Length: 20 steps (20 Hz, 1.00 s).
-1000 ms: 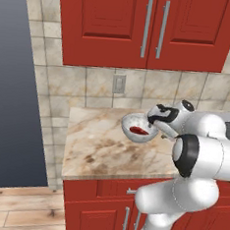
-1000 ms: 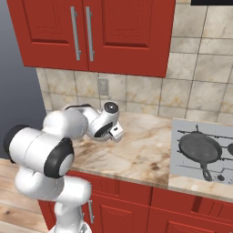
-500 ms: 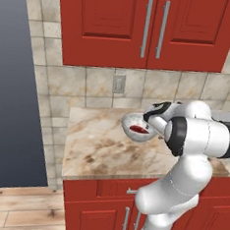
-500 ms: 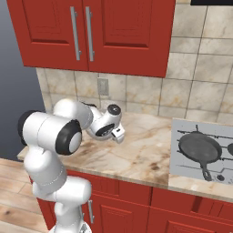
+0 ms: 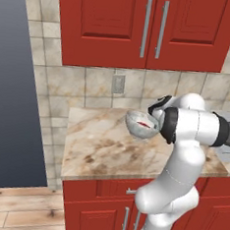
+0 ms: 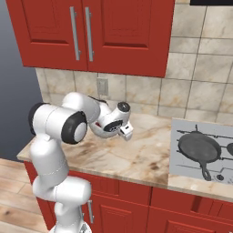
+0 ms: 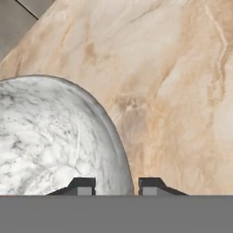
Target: Place one of the steaks on the plate and the other in the bowl. Then place the bowl in the fridge.
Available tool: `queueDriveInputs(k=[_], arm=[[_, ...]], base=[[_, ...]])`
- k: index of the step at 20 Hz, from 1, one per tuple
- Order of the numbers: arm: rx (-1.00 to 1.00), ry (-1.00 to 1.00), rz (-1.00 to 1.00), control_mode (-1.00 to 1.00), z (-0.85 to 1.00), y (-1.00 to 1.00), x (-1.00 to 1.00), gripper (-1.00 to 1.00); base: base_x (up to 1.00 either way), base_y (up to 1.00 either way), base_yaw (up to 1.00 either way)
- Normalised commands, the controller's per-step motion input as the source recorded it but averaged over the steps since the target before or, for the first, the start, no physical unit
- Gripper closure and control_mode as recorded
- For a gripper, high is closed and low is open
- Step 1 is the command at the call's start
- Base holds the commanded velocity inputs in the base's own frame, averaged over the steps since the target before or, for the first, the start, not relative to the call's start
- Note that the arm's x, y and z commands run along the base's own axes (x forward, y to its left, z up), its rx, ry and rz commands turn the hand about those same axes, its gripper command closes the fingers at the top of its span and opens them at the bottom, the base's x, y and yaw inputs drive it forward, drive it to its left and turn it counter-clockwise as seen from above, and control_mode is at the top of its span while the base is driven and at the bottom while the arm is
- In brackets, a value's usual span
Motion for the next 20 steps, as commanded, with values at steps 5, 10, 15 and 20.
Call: queueDriveInputs(k=[5,10,15,20], arm=[[0.00,0.02,0.00,-1.00,-0.37,0.09,0.04,1.00],[0.00,0.00,0.00,-1.00,-0.18,0.28,0.00,1.00],[0.00,-0.02,-0.03,-1.00,0.00,0.48,0.00,1.00],[0.02,-0.20,-0.11,-1.00,0.03,0.53,-0.16,1.00]], base=[[0.00,0.00,0.00],[0.00,0.00,0.00],[0.00,0.00,0.00],[0.00,0.00,0.00]])
